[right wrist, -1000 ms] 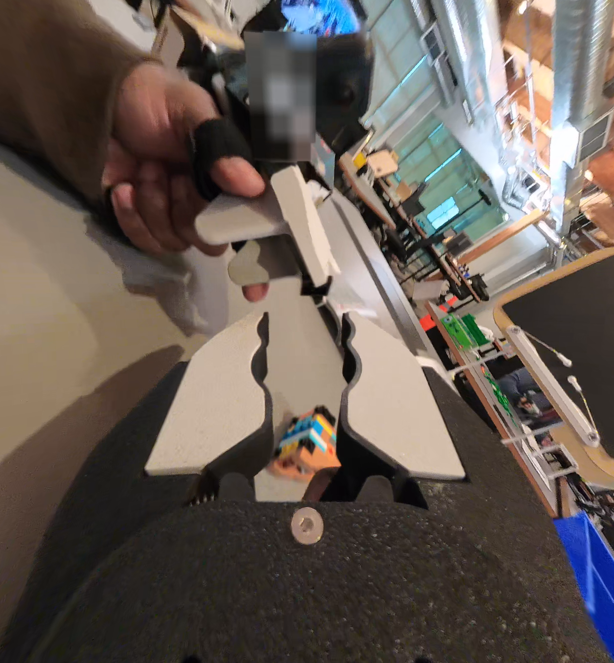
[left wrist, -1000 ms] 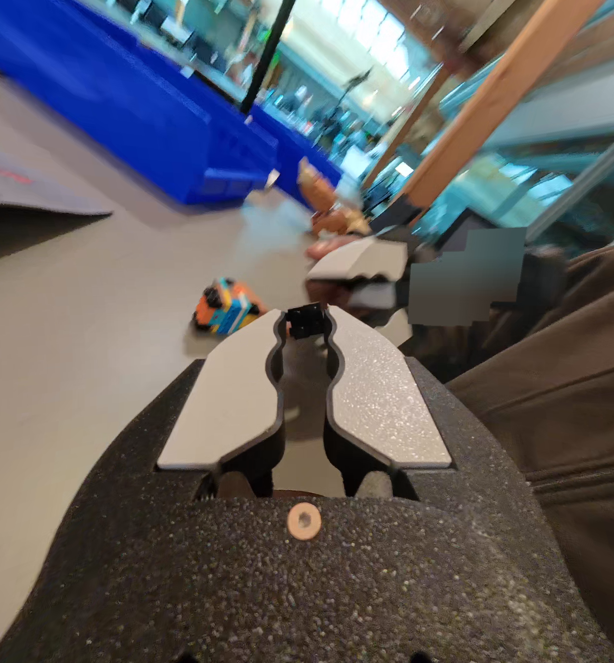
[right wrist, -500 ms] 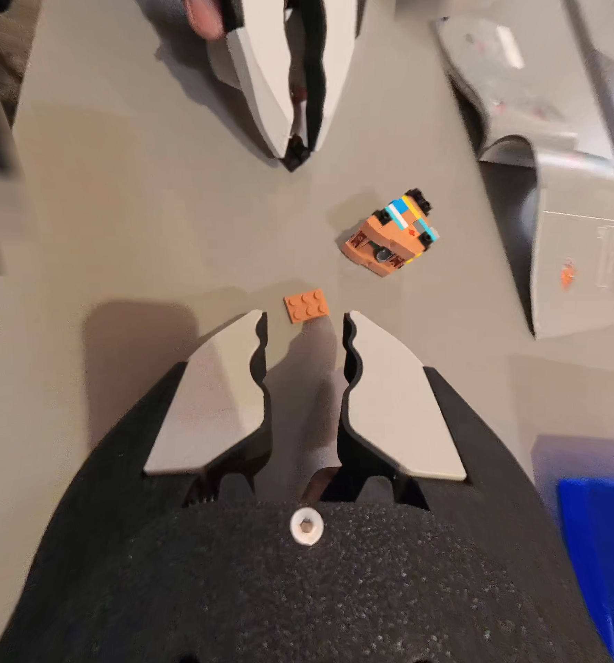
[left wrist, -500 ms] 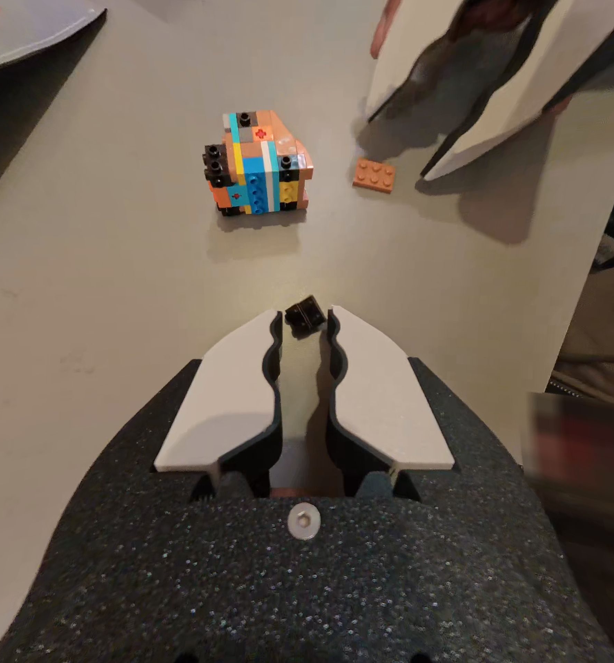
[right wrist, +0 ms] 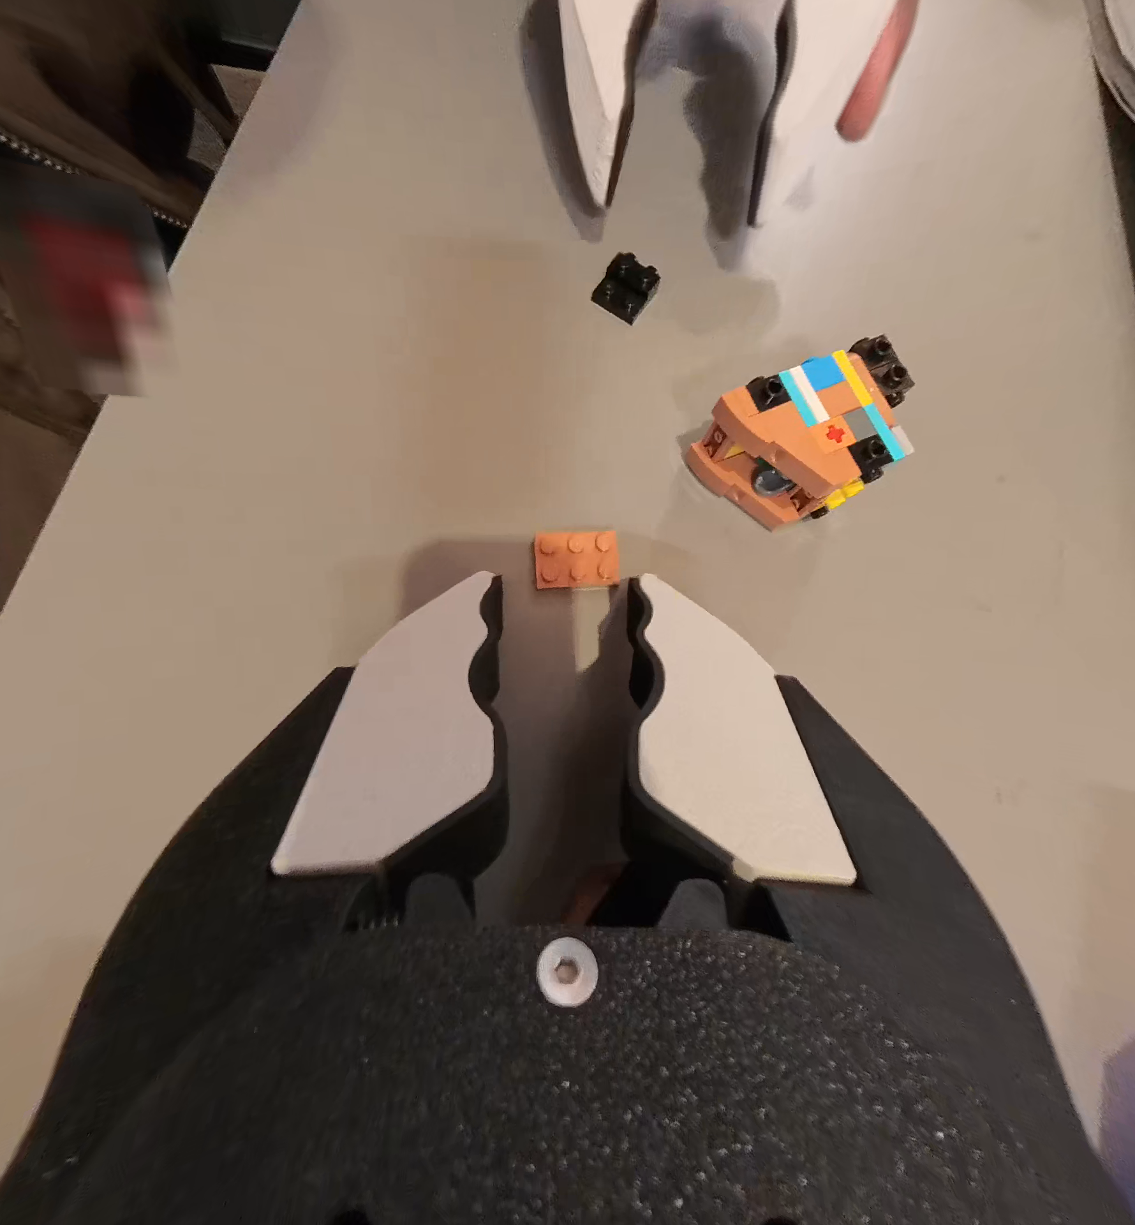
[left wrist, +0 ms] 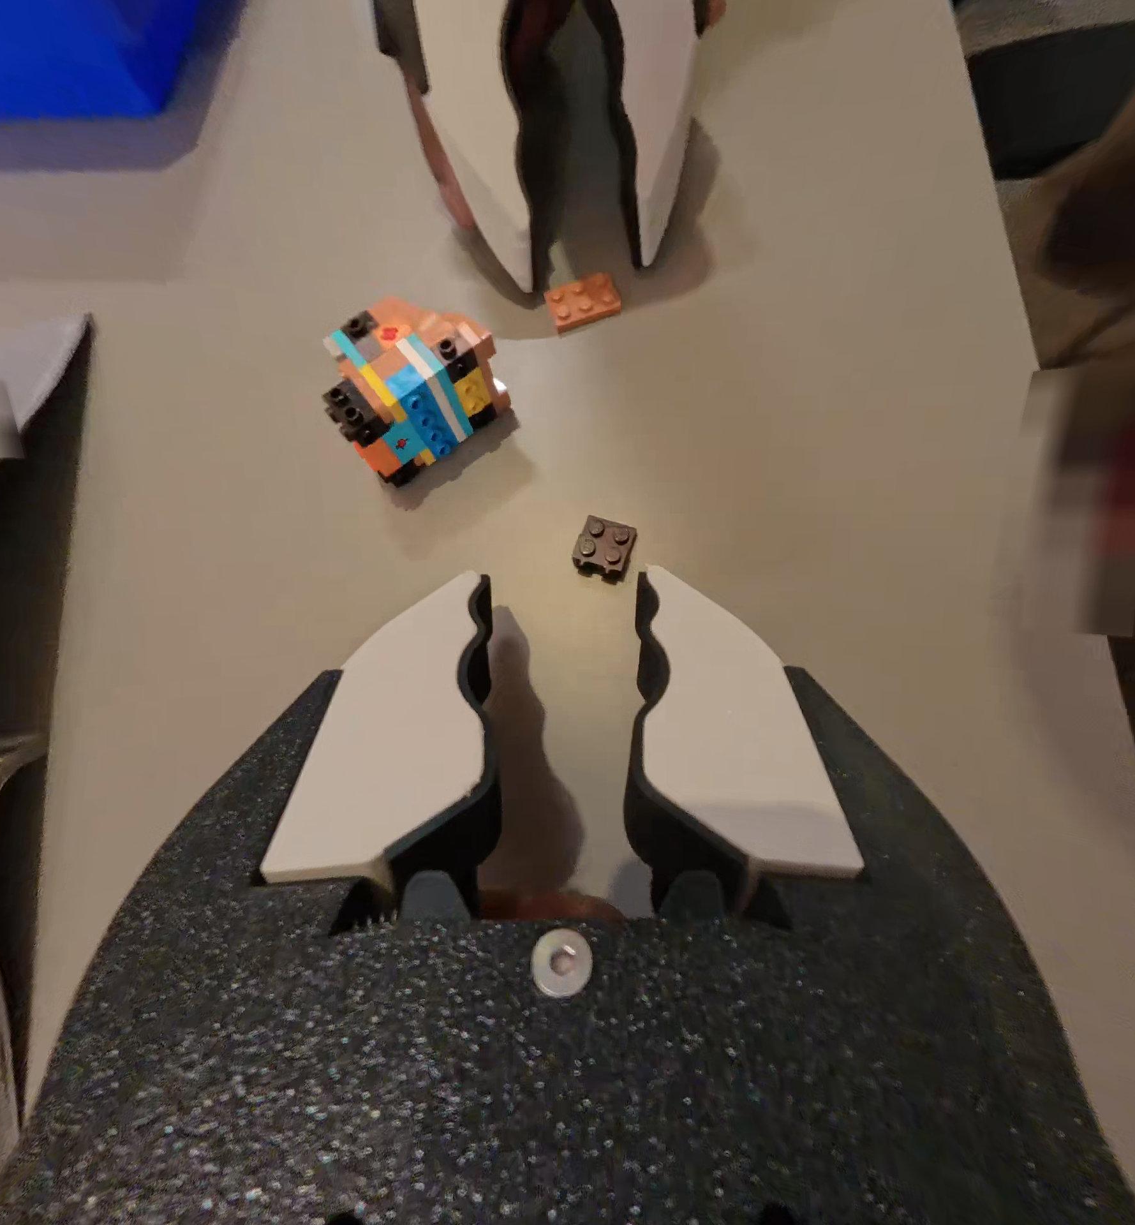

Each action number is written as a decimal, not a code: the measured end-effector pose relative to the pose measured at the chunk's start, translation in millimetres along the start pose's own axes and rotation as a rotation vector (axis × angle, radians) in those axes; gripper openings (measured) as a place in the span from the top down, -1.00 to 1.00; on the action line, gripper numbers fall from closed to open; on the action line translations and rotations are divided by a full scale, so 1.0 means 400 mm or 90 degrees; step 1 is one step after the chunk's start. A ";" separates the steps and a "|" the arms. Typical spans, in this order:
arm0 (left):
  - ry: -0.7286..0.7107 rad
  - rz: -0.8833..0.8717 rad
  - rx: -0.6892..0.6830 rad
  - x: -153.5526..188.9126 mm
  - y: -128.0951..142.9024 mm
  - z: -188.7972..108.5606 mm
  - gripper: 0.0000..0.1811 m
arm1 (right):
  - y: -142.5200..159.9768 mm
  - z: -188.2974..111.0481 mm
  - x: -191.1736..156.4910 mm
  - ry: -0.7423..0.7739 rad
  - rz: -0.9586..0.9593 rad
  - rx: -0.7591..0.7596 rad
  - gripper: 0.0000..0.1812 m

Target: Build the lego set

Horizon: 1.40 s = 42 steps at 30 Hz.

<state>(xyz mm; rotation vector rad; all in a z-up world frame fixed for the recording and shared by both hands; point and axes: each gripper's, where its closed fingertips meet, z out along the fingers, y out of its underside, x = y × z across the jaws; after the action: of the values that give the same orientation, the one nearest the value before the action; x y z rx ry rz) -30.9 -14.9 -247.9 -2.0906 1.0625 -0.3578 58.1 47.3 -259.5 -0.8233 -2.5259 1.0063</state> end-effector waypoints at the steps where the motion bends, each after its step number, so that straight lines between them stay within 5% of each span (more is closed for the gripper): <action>1: 0.031 0.007 0.002 0.002 0.002 0.009 0.54 | 0.001 0.000 0.000 -0.002 0.005 -0.001 0.61; 6: 0.138 0.065 0.000 0.030 0.003 0.030 0.64 | -0.002 0.002 0.001 -0.005 0.024 -0.003 0.65; 14: 0.163 0.087 -0.001 0.045 -0.012 0.044 0.82 | -0.014 0.012 0.005 0.005 0.031 -0.004 0.75; 29: 0.004 0.012 0.030 0.041 -0.087 0.097 0.82 | -0.101 0.033 0.020 0.073 0.073 0.079 0.75; 42: -0.046 0.014 0.030 0.030 -0.090 0.099 0.82 | -0.088 0.065 0.022 0.083 0.092 0.019 0.75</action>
<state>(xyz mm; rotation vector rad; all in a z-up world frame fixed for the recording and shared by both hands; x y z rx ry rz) 18.6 8.8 -249.6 -2.0342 1.0239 -0.2911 25.1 18.1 -252.7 -1.0398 -2.3648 0.9961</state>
